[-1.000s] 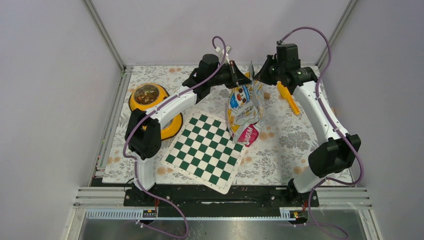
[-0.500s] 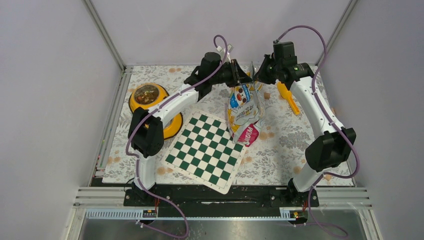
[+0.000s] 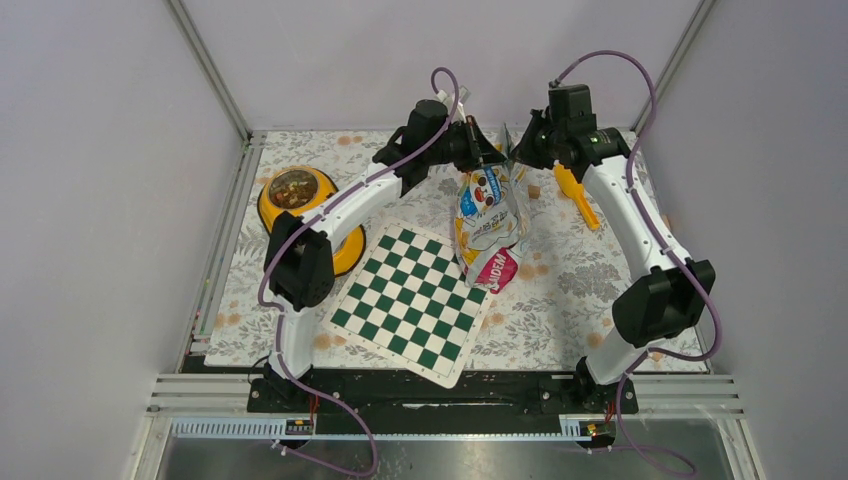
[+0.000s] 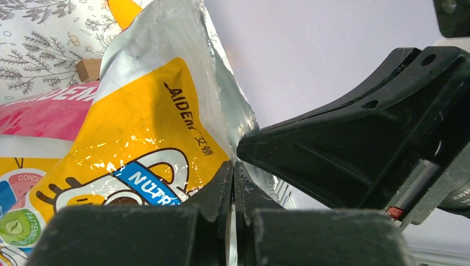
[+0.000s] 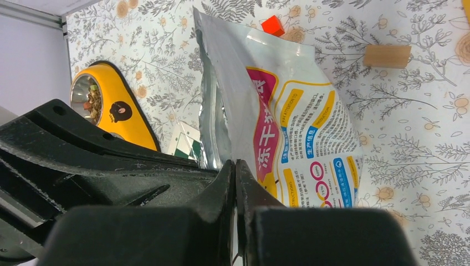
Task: Serve the pet food
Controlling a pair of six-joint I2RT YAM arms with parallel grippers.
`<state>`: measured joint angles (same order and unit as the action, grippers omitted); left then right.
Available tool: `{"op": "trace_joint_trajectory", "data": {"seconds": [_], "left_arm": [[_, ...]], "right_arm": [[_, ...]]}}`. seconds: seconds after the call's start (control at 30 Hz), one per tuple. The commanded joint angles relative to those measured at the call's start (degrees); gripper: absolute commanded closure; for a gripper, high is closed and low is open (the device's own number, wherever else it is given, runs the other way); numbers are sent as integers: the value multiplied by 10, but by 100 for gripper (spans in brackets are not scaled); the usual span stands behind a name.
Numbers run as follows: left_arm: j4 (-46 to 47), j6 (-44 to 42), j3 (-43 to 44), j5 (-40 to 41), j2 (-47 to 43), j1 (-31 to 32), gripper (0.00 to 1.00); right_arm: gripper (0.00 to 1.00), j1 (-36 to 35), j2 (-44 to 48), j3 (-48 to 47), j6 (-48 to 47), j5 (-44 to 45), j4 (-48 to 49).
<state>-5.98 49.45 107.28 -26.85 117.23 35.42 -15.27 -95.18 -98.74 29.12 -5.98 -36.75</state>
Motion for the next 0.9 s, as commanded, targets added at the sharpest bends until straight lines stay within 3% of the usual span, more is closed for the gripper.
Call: {"op": "trace_joint_trajectory", "data": {"seconds": [0.0, 0.37, 0.4, 0.5, 0.6, 0.87], "left_arm": [[-13, -28, 7, 39, -11, -11, 100], [-9, -45, -21, 40, -70, -58, 100], [-11, -48, -19, 37, -74, -61, 100], [-4, -53, -17, 29, -77, -60, 77], [18, -44, -25, 5, -65, -41, 63], [6, -29, -31, -14, -45, -3, 49]], "right_arm": [[100, -6, 48, 3, -10, 31, -12], [100, 0, 60, -50, -47, 121, -79], [92, 0, 62, -49, -49, 118, -80], [72, -1, 56, -50, -49, 75, -79], [64, -13, 36, -43, -42, 41, -80], [58, -55, 11, -41, -44, 56, -112]]}}
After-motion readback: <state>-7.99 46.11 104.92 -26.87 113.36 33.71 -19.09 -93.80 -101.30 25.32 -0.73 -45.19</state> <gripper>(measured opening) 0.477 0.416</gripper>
